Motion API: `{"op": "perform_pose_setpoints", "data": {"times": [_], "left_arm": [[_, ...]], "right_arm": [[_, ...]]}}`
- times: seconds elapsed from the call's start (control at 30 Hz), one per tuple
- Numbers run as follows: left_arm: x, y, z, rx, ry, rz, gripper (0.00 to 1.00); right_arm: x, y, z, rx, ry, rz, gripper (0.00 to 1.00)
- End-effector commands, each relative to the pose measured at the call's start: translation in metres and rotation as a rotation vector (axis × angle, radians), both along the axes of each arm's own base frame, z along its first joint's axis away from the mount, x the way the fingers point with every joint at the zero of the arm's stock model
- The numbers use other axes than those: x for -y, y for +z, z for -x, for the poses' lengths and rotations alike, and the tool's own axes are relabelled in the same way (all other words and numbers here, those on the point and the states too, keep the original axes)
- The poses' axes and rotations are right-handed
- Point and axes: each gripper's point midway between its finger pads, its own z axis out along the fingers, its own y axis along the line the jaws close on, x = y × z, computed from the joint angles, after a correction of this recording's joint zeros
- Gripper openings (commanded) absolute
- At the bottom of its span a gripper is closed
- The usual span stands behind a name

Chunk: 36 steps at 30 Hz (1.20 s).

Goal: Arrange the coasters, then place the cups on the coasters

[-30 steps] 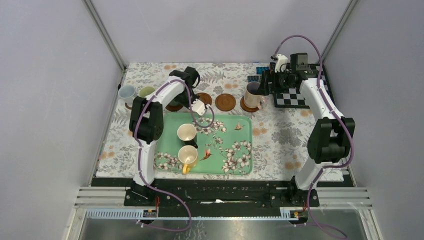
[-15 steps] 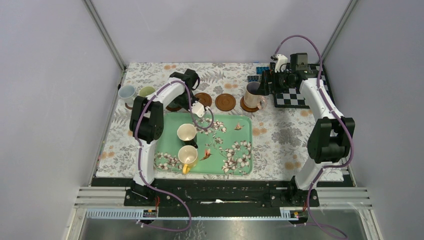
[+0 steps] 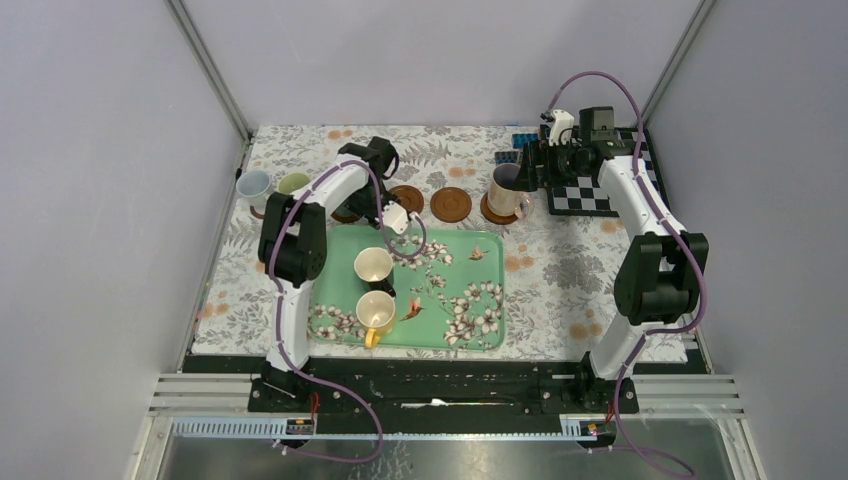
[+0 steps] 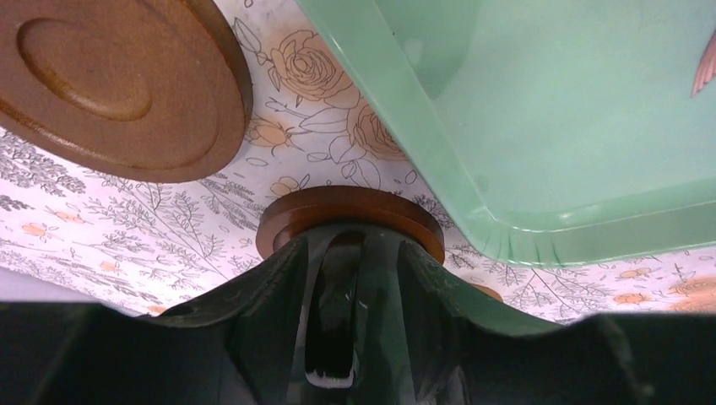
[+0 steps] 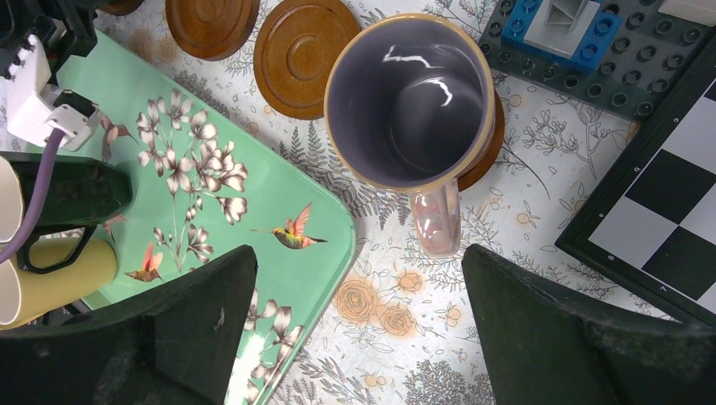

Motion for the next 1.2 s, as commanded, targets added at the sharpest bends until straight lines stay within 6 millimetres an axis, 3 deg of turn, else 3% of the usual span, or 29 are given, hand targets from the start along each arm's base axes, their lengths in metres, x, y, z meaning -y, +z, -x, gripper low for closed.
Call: {"op": "perform_pose_setpoints", "data": {"times": [0.0,0.17,0.27,0.4,0.77,0.87,1.17], "left_arm": [[0.016,0.065,-0.001,0.08,-0.001,0.085,0.48],[0.044,0.095,0.007,0.046,0.062,0.234,0.49],[0.052,0.1,-0.005,0.07,0.131,0.285,0.49],[0.053,0.093,-0.029,0.12,0.217,0.314,0.42],[0.05,0.06,-0.052,0.149,0.27,0.294,0.32],[0.045,0.052,-0.053,0.142,0.27,0.271,0.32],[0.029,0.038,-0.043,0.116,0.238,0.194,0.47]], "right_arm": [[-0.001,0.015,-0.008,0.039,0.006,-0.009,0.98],[-0.001,0.015,-0.008,0.04,0.007,-0.014,0.98],[-0.002,0.015,-0.008,0.038,0.009,-0.017,0.98],[-0.002,0.015,-0.008,0.037,0.011,-0.02,0.98],[-0.001,0.015,-0.006,0.037,0.012,-0.013,0.98],[-0.001,0.014,-0.005,0.034,0.012,-0.013,0.98],[-0.002,0.013,-0.005,0.034,0.012,-0.014,0.98]]}}
